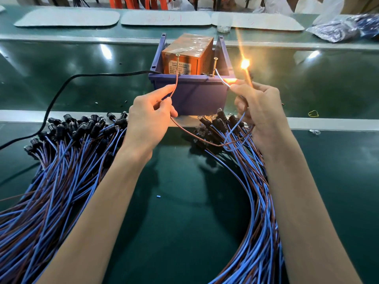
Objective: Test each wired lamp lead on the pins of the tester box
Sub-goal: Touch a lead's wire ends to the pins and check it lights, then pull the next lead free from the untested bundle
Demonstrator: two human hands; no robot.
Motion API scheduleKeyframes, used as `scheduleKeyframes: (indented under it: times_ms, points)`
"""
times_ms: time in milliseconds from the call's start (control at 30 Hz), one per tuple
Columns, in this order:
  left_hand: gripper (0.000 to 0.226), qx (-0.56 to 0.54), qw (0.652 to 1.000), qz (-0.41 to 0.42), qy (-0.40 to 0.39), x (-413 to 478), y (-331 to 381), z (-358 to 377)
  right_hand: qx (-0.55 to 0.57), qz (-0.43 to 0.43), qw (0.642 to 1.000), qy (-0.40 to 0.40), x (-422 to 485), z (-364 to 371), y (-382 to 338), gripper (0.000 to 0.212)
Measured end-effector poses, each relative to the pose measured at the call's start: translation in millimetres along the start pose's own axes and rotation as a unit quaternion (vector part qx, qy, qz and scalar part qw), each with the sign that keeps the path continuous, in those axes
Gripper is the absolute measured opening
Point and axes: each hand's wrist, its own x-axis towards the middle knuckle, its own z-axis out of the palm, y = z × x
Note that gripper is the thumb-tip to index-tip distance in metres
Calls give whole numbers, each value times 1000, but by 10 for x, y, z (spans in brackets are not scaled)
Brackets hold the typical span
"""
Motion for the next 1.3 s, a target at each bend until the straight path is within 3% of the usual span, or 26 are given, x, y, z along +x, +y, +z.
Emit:
scheduleKeyframes:
  times_ms: [933,1100,1300]
  points:
    - [35,22,1000,8,-6,-30,33,-14,-14,2,1000,-6,-61,1,-51,11]
    - [37,66,997,41,-18,-68,141,-11,-32,3,999,-23,-57,9,-62,15]
    - [58,133,979,133,-72,-208,319,38,-80,4,992,-98,-82,68,-86,16]
